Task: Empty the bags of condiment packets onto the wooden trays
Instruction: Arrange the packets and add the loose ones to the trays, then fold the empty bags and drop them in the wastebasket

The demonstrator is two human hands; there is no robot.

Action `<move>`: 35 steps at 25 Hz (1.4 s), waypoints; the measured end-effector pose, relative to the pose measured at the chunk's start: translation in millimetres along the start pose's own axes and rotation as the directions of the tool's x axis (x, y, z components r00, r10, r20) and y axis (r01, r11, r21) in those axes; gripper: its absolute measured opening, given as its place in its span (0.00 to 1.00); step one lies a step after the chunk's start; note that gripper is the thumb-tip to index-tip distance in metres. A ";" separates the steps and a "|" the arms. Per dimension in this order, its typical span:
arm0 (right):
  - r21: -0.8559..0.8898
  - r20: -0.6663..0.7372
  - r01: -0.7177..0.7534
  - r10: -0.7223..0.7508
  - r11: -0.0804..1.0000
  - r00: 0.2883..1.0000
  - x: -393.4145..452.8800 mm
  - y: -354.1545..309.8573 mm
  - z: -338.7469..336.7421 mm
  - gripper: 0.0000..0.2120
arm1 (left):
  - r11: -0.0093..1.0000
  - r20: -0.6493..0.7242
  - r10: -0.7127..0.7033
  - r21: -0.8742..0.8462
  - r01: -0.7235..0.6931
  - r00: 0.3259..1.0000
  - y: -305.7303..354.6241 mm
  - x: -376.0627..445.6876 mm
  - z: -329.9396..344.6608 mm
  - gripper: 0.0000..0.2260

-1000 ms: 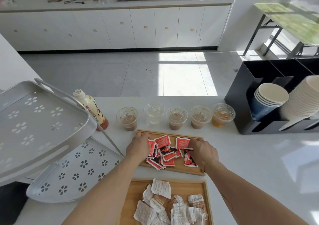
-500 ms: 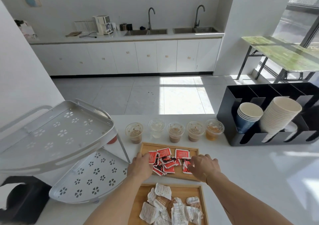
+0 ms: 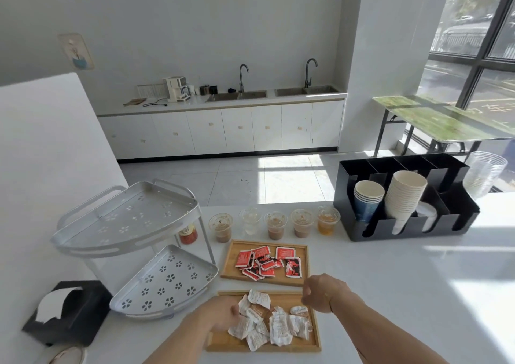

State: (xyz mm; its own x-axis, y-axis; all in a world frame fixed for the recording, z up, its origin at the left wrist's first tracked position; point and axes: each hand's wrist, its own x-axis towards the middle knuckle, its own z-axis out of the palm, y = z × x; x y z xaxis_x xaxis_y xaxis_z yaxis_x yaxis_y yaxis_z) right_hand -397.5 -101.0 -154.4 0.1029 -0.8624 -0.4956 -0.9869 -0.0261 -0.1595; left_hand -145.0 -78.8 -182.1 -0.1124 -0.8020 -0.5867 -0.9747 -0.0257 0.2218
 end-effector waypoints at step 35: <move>-0.294 0.176 0.427 -0.391 0.855 0.903 -71.9 -315.4 185.0 0.21 | 0.736 0.082 -0.492 -0.494 0.464 0.867 -313.5 -258.0 183.7 0.28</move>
State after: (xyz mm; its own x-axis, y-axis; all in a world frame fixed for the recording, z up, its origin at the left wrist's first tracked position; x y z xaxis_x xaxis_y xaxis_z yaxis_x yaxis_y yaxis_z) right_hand -70.6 62.8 -226.5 0.5008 -0.6800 -0.5355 -0.8363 -0.5396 -0.0969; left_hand 154.1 245.8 -243.2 0.3662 -0.6339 -0.6812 -0.6738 -0.6856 0.2758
